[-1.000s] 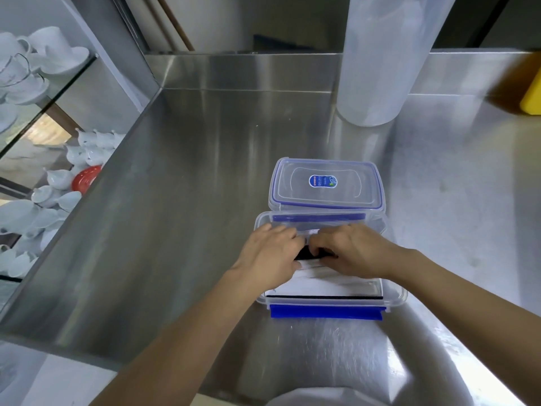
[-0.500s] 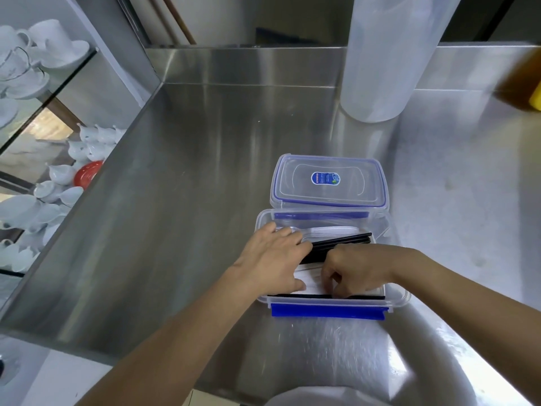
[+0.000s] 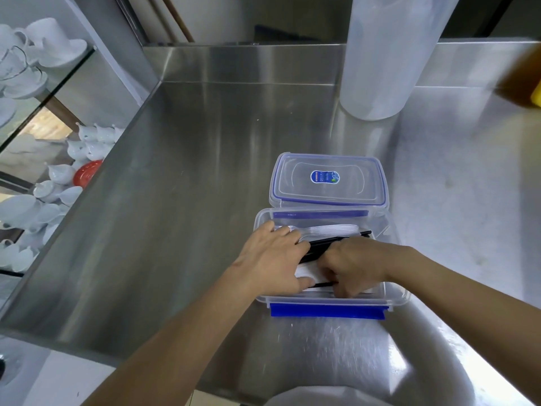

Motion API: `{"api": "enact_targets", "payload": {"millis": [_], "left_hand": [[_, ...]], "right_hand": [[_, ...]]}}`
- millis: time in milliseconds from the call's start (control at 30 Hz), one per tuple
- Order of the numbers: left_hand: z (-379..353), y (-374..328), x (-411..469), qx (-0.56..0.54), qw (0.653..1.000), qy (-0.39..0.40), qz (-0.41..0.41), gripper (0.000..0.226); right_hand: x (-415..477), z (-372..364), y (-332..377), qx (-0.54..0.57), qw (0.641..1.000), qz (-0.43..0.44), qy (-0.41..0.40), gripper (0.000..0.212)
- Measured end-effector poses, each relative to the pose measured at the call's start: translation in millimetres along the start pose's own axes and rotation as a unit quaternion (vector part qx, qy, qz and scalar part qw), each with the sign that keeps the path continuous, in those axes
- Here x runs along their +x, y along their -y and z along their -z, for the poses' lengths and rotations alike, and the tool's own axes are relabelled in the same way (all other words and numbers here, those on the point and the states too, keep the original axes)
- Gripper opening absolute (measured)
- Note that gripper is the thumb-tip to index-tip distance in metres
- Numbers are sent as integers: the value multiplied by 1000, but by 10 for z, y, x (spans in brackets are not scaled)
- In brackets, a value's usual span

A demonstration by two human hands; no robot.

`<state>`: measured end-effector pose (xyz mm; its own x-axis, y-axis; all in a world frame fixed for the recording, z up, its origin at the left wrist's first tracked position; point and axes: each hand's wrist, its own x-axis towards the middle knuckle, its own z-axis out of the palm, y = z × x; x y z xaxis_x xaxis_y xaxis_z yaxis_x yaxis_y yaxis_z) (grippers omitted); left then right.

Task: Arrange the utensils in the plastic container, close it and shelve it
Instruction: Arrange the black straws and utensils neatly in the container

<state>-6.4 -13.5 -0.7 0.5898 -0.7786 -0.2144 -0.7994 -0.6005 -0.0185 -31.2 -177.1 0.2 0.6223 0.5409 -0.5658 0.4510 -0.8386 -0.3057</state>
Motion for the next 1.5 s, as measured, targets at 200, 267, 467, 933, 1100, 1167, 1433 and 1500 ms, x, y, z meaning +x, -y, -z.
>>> {"api": "enact_targets", "payload": {"millis": [200,267,467,933,1100,1167,1433,1500], "left_hand": [[-17,29,5,-28,999,-20,-1,30],[-19,32,14,-39,999,-27,-1,32],[-74,75,6,-135,985,-106,5,24],[-36,20,-45,-55,998,-11,-32,27],[-24,-2,-19,-29,999,8,-17,24],[-38,3,-25,-43,999,2,-25,24],[-19,15,-39,-62,997,5,-46,31],[-8,30,-56,-94,994,-4,-53,29]], "right_hand": [[-135,128,-58,46,997,1,-63,18],[-149,143,-86,44,994,10,-104,18],[-90,6,-140,19,974,9,-225,9],[-116,-104,-193,-30,973,42,-225,23],[-83,-117,-182,-61,979,8,-196,27],[-73,-97,-173,-49,984,-3,-173,29],[-116,-33,-85,6,996,-20,-81,14],[-148,-23,-51,6,997,-21,-77,14]]}}
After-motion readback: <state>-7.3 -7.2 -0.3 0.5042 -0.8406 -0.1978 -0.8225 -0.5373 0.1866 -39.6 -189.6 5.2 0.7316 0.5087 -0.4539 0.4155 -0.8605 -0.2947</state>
